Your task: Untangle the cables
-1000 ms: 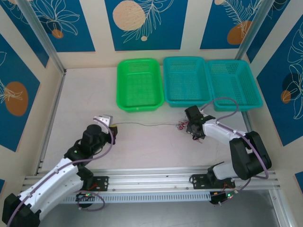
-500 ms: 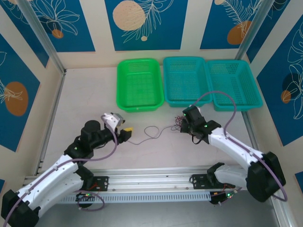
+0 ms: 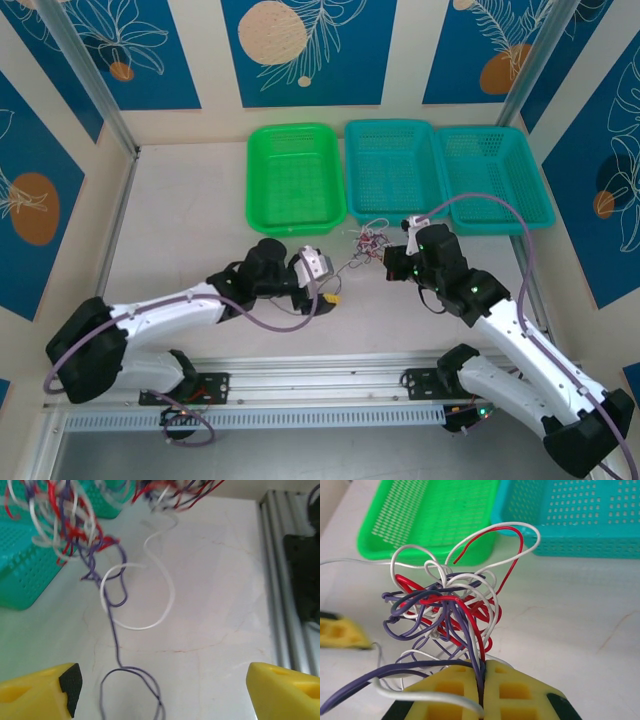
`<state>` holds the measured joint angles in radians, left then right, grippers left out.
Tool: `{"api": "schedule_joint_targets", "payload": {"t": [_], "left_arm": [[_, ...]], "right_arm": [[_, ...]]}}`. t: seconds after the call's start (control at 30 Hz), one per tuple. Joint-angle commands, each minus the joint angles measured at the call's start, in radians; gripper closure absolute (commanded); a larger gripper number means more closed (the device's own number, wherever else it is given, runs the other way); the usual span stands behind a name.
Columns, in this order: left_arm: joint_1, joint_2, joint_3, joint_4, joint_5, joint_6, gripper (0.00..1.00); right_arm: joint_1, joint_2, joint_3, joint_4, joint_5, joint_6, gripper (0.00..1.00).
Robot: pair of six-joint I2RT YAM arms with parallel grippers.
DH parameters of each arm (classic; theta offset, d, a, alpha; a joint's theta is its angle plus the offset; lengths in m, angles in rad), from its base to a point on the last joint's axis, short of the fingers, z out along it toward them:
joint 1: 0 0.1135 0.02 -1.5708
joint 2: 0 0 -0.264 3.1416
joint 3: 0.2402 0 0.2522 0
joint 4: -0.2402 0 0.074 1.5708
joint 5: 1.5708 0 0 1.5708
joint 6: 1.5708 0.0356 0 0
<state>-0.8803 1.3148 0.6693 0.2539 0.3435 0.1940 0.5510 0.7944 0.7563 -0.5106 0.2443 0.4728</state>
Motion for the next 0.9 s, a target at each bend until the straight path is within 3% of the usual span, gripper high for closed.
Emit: {"api": "schedule_joint_targets", "payload": {"t": [0.0,0.1,0.2,0.27,0.33,0.53,0.7,0.87], "left_arm": [[-0.005,0.056,0.054,0.097,-0.033,0.023,0.14],[-0.005,0.120,0.067,0.138,-0.004,0.009,0.20],[-0.005,0.147,0.052,0.214,-0.047,-0.037,0.41],[-0.005,0.146,0.041,0.242,-0.065,-0.048,0.67],[-0.006,0.133,0.030,0.250,-0.082,-0.056,1.00],[-0.002,-0.004,-0.035,0.220,-0.220,-0.138,1.00],[0.021,-0.206,-0.121,0.089,-0.431,-0.208,1.00],[0.083,-0.390,-0.174,-0.059,-0.507,-0.256,1.00]], "right_arm": [[0.013,-0.027,0.044,-0.017,-0.101,-0.016,1.00],[0.019,-0.036,0.050,-0.005,-0.122,-0.006,1.00],[0.024,-0.035,0.046,0.005,-0.122,0.000,1.00],[0.025,-0.037,0.041,0.009,-0.119,0.006,1.00],[0.025,-0.038,0.033,0.009,-0.092,0.015,1.00],[-0.035,-0.043,-0.025,-0.079,0.226,0.192,1.00],[-0.313,-0.091,-0.125,-0.119,0.180,0.305,1.00],[-0.596,-0.110,-0.206,-0.106,0.030,0.334,1.00]]}}
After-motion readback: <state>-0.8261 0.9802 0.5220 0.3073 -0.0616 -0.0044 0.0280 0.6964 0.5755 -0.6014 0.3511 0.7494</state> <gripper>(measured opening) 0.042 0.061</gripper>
